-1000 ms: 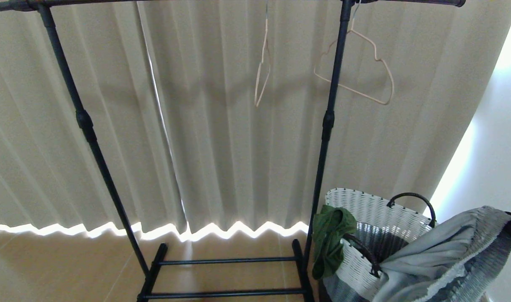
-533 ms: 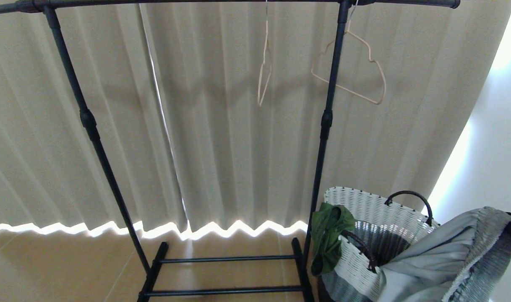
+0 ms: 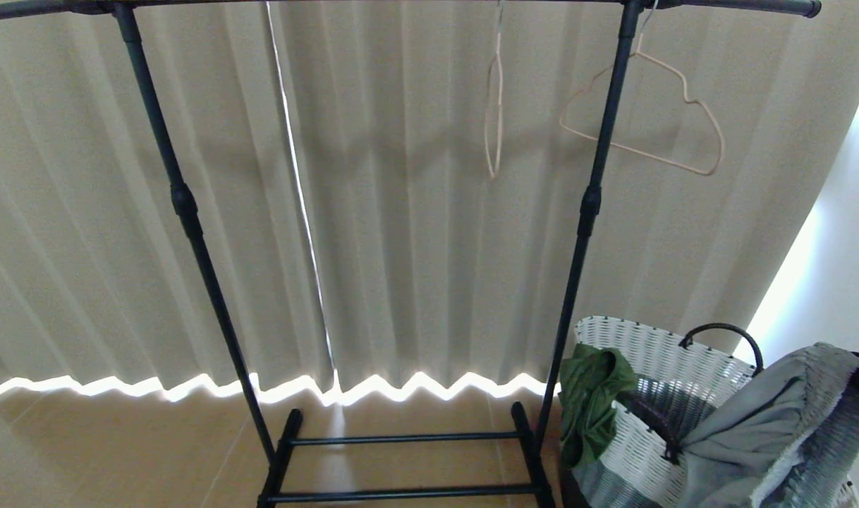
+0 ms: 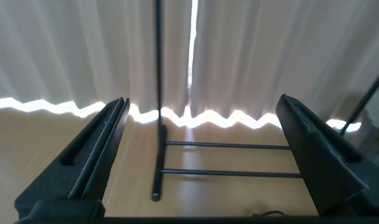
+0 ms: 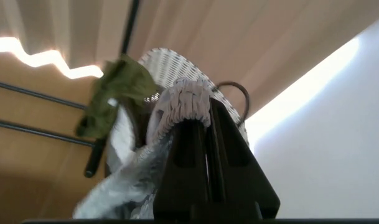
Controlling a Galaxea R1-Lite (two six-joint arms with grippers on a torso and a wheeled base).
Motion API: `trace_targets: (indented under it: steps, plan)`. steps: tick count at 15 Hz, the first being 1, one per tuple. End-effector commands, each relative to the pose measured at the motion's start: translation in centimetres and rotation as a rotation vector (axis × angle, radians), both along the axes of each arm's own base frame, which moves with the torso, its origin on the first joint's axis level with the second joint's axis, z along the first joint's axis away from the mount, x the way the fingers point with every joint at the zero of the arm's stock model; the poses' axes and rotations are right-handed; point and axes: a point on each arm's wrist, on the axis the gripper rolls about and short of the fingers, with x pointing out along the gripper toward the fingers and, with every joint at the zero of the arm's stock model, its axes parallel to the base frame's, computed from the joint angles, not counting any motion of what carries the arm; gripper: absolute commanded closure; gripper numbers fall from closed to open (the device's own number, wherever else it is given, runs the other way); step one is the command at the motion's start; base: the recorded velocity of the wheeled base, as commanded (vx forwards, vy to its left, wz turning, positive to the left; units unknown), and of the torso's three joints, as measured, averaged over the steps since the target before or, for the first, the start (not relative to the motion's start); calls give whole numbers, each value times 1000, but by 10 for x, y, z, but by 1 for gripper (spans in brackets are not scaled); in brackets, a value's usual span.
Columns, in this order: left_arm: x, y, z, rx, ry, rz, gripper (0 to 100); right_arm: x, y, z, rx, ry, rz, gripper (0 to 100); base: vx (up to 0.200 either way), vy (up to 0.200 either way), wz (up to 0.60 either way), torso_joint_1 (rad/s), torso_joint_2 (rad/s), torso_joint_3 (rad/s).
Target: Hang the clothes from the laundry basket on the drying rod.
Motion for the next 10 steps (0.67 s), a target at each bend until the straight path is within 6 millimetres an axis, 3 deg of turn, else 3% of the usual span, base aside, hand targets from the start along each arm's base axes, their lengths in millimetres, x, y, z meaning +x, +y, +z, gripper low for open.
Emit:
trace_targets:
  steps: [1,8,9,10]
  plan:
    - [0,0,0,4,0,0,0,0,0,3,0,-11,4,100,0,0,0,0,0,0]
    - [1,0,-1,63,2,-10,0,2,3,15,5,-53,32,100,0,0,0,0,0,0]
    - [1,0,4,62,-43,-22,0,3,7,21,11,-73,60,100,0,0,0,0,0,0]
    - [-1,-3,17,61,-149,-140,0,6,13,33,44,-106,107,100,0,0,0,0,0,0]
